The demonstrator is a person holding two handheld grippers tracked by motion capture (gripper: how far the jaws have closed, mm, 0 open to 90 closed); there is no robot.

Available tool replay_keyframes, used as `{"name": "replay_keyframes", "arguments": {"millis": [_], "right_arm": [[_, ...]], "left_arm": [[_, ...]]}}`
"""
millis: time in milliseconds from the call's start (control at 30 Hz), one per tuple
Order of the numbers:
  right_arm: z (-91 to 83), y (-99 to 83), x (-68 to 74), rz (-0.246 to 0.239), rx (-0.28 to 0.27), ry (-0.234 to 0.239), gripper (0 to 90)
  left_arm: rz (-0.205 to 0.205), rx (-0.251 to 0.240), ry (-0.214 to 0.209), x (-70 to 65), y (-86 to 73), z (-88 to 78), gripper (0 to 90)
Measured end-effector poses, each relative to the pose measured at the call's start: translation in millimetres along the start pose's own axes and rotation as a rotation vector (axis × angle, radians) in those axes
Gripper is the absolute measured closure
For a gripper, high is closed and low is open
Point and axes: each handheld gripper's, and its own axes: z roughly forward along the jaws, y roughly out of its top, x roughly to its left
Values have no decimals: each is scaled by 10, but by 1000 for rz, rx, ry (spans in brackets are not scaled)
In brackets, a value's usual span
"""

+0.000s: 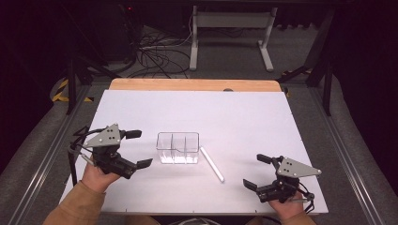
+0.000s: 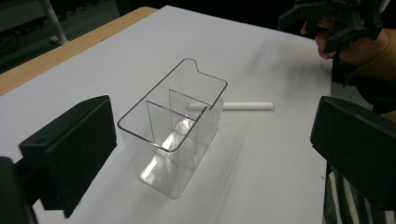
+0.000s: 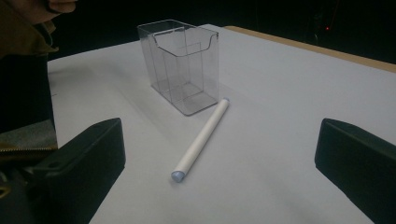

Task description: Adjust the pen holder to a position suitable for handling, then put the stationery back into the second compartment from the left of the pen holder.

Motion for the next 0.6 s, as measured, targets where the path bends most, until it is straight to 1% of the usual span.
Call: {"name": "replay_keyframes", "arguments": {"millis": [67, 100, 133, 167, 200, 233, 267, 300, 333, 367, 400, 433, 500, 533, 600], "right_arm": [[-8, 7, -7, 9, -8, -9, 22], [-10, 12, -14, 14, -8, -11, 21], [-10, 17, -19, 20, -7, -17, 21], [-8, 23, -23, 23, -6, -18, 21], [-6, 29, -24, 22, -6, -19, 17], [-1, 35, -21, 20, -6, -24, 13], [3, 41, -18, 17, -5, -26, 9], [8, 46, -13, 14, -8, -30, 8], [11, 52, -8, 10, -10, -33, 8], [11, 57, -3, 6, -13, -36, 8], [12, 64, 0, 6, -16, -34, 8], [14, 73, 5, 5, -14, -32, 8], [20, 95, 11, 12, 10, -10, 22], [25, 102, 15, 9, 22, -3, 26], [29, 110, 27, -1, 38, 0, 38]], "left_arm": [[-7, -39, 22, -30, -60, -32, 4], [-19, -54, 26, -50, -87, -40, 2], [-15, -55, 31, -67, -110, -52, 3], [-26, -62, 28, -96, -134, -57, 2], [-14, -64, 40, -112, -155, -70, 2], [-21, -67, 44, -138, -180, -79, 2], [-44, -77, 52, -170, -210, -85, 2], [-38, -81, 71, -181, -240, -103, 2], [-54, -87, 93, -210, -275, -112, 3], [-47, -93, 129, -235, -309, -123, 3], [-57, -98, 146, -271, -343, -128, 4], [-40, -98, 173, -291, -366, -139, 4], [-37, -101, 202, -337, -406, -152, 4], [-37, -104, 205, -345, -422, -158, 4], [-62, -103, 180, -334, -456, -173, 5]]}}
